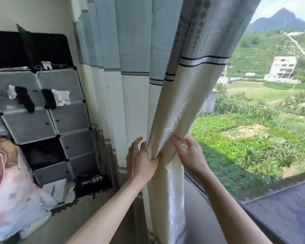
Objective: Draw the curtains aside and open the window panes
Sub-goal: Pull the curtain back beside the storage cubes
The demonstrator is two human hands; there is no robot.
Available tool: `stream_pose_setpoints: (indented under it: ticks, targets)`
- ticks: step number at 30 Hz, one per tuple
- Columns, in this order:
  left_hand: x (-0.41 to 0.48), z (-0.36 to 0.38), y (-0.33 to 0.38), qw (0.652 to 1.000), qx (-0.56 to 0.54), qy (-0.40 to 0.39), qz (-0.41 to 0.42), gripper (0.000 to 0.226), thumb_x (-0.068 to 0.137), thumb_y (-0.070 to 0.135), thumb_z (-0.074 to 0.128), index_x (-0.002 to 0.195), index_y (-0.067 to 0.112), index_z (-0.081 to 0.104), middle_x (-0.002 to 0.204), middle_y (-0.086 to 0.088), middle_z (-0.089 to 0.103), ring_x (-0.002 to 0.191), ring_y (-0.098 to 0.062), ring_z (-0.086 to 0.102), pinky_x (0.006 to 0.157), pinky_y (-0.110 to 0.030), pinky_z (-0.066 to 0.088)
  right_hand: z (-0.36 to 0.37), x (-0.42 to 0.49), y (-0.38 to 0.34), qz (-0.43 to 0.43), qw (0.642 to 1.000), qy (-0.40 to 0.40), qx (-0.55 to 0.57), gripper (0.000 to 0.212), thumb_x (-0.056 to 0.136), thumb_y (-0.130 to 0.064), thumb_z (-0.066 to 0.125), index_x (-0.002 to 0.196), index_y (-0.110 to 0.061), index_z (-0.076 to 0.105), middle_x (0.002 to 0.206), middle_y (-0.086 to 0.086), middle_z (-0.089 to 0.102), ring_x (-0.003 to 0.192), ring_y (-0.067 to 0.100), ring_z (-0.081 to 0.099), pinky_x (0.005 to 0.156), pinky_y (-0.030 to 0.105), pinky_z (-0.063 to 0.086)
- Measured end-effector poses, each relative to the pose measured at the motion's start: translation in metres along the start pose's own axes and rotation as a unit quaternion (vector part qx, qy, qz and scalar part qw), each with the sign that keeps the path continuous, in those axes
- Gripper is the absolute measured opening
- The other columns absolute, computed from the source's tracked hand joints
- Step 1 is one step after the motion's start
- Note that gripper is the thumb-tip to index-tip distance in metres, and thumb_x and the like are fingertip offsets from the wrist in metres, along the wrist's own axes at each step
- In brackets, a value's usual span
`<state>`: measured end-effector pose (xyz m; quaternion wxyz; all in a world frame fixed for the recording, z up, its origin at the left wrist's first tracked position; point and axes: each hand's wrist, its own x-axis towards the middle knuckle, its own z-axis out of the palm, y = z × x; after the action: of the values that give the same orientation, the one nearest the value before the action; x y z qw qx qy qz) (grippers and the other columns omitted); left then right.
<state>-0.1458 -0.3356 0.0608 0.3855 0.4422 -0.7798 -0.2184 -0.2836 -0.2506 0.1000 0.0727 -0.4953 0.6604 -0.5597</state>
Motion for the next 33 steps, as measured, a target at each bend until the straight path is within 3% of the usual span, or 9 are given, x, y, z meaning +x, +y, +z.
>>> stream_pose_setpoints:
  ticks: [3, 8, 12, 14, 17, 19, 22, 27, 33]
  targets:
    - [0.046, -0.011, -0.028, 1.0, 0.017, -0.008, 0.003, 0.04, 0.09, 0.049, 0.062, 0.117, 0.021, 0.068, 0.154, 0.008, 0.028, 0.142, -0.017, 0.027, 0.115, -0.035, 0.029, 0.035, 0.037, -0.005, -0.032, 0.999, 0.003, -0.024, 0.017, 0.099, -0.029, 0.057, 0.092, -0.018, 0.068, 0.088, -0.021, 0.06, 0.096, 0.01, 0.058, 0.073, 0.013, 0.038]
    - [0.116, -0.026, -0.068, 0.999, 0.03, -0.006, 0.012, 0.038, 0.091, 0.046, 0.061, 0.123, 0.025, 0.066, 0.153, 0.008, 0.032, 0.138, -0.018, 0.038, 0.111, -0.04, 0.037, 0.088, 0.103, -0.011, -0.053, 0.998, -0.007, -0.045, 0.019, 0.099, -0.029, 0.058, 0.1, -0.018, 0.072, 0.092, -0.03, 0.054, 0.103, 0.008, 0.055, 0.076, 0.008, 0.035]
    - [0.182, -0.04, -0.098, 0.996, 0.092, -0.009, 0.02, 0.045, 0.091, 0.05, 0.058, 0.128, 0.024, 0.063, 0.155, 0.005, 0.034, 0.137, -0.02, 0.04, 0.111, -0.038, 0.037, 0.126, 0.161, -0.012, -0.079, 0.992, -0.035, -0.093, 0.021, 0.097, -0.03, 0.06, 0.094, -0.012, 0.071, 0.091, -0.016, 0.057, 0.106, 0.019, 0.053, 0.08, 0.027, 0.035]
    - [0.215, -0.043, -0.11, 0.995, 0.1, -0.017, 0.0, 0.048, 0.092, 0.051, 0.057, 0.131, 0.024, 0.06, 0.154, 0.005, 0.037, 0.137, -0.022, 0.042, 0.11, -0.039, 0.038, 0.143, 0.191, -0.009, -0.078, 0.994, -0.035, -0.076, 0.023, 0.093, -0.036, 0.062, 0.104, -0.016, 0.064, 0.102, -0.006, 0.062, 0.107, 0.019, 0.055, 0.083, 0.033, 0.042]
    - [0.258, -0.046, -0.123, 0.996, 0.084, -0.009, -0.023, 0.043, 0.089, 0.052, 0.058, 0.12, 0.023, 0.062, 0.127, 0.001, 0.059, 0.117, -0.024, 0.058, 0.092, -0.04, 0.051, 0.165, 0.231, -0.013, -0.059, 0.998, 0.011, -0.004, 0.038, 0.088, -0.045, 0.067, 0.108, -0.021, 0.045, 0.105, -0.001, 0.064, 0.096, 0.02, 0.062, 0.079, 0.041, 0.051]
    - [0.286, -0.046, -0.13, 0.996, 0.083, -0.002, -0.036, 0.036, 0.09, 0.048, 0.058, 0.112, 0.019, 0.062, 0.106, -0.001, 0.064, 0.101, -0.026, 0.063, 0.08, -0.037, 0.053, 0.182, 0.26, -0.013, -0.076, 0.997, 0.029, 0.004, 0.04, 0.089, -0.043, 0.067, 0.106, -0.02, 0.039, 0.1, 0.001, 0.059, 0.091, 0.022, 0.06, 0.073, 0.037, 0.046]
    - [0.325, -0.046, -0.146, 0.993, 0.104, 0.01, -0.051, 0.037, 0.093, 0.047, 0.055, 0.113, 0.018, 0.062, 0.104, -0.003, 0.067, 0.098, -0.029, 0.064, 0.074, -0.033, 0.05, 0.214, 0.307, -0.01, -0.102, 0.995, 0.02, -0.005, 0.035, 0.093, -0.041, 0.063, 0.108, -0.022, 0.038, 0.105, 0.002, 0.056, 0.094, 0.023, 0.057, 0.072, 0.033, 0.04]
    - [0.395, -0.053, -0.189, 0.987, 0.145, 0.048, -0.037, 0.034, 0.094, 0.045, 0.055, 0.109, 0.017, 0.064, 0.102, -0.005, 0.071, 0.096, -0.029, 0.066, 0.073, -0.032, 0.049, 0.287, 0.388, 0.007, -0.122, 0.992, -0.017, -0.038, 0.043, 0.099, -0.038, 0.053, 0.133, -0.014, 0.046, 0.133, 0.007, 0.052, 0.119, 0.028, 0.051, 0.08, 0.031, 0.036]
    - [0.491, -0.066, -0.256, 0.982, 0.18, 0.061, -0.025, 0.052, 0.089, 0.053, 0.06, 0.111, 0.007, 0.066, 0.1, -0.016, 0.073, 0.097, -0.035, 0.067, 0.078, -0.036, 0.051, 0.379, 0.468, 0.019, -0.128, 0.991, -0.025, -0.031, 0.04, 0.101, -0.031, 0.049, 0.136, -0.012, 0.047, 0.131, 0.009, 0.054, 0.116, 0.029, 0.053, 0.077, 0.027, 0.032]
